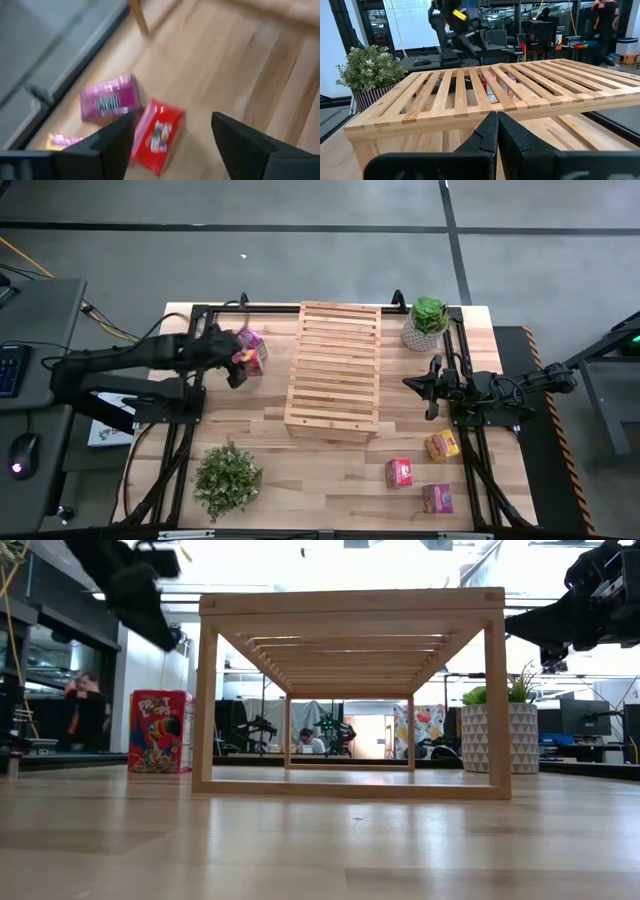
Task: Stack cereal on shelf
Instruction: Put the top red cereal box on the shelf
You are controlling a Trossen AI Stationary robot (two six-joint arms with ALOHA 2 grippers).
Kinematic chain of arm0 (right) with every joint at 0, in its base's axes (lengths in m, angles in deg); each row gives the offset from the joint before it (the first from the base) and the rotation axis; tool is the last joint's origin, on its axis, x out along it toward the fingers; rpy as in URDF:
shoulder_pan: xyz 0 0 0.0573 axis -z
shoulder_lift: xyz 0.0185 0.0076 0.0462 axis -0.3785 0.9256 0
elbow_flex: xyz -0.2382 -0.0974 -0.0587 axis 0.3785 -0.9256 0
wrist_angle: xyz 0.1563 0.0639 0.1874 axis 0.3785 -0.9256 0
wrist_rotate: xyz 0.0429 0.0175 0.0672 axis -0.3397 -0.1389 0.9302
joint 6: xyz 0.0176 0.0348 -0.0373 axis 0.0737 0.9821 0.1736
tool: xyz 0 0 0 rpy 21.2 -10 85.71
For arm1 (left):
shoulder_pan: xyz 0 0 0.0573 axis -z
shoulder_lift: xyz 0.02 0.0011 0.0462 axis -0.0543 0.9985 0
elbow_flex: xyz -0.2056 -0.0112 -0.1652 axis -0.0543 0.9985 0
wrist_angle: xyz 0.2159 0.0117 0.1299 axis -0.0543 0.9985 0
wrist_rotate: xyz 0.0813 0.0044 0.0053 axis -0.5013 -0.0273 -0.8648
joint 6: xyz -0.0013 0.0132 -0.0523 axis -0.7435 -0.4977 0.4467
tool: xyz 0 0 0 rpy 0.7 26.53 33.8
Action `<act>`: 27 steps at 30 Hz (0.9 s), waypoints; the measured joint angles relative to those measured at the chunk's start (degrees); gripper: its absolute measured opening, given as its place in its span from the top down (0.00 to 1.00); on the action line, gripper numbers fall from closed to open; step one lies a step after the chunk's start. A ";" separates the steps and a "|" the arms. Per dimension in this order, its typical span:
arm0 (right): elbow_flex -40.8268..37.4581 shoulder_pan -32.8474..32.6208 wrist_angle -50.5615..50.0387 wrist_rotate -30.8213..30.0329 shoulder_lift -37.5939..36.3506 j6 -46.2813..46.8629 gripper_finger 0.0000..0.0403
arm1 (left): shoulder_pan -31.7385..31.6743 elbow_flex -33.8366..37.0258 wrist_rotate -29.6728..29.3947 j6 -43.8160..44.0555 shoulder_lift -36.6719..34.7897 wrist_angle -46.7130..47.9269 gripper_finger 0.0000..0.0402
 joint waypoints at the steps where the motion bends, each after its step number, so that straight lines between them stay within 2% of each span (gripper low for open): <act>1: 0.00 0.00 -0.01 0.00 0.00 -0.01 1.00 | -0.98 -0.66 1.48 -0.12 2.03 0.99 0.35; 4: 0.00 0.00 -0.01 -0.02 0.00 0.65 1.00 | -3.42 -1.85 5.28 -3.16 7.06 1.81 0.32; 10: 0.02 0.00 0.01 -0.02 0.00 5.35 1.00 | -6.81 -3.18 5.78 -11.50 12.80 2.20 0.31; 20: 0.02 0.00 0.01 -0.02 0.00 4.46 1.00 | -11.54 -3.60 7.42 -23.54 13.78 5.50 0.31; 27: 0.00 0.00 0.01 -0.02 0.00 4.46 1.00 | -14.88 -3.60 8.77 -27.99 13.78 5.27 0.31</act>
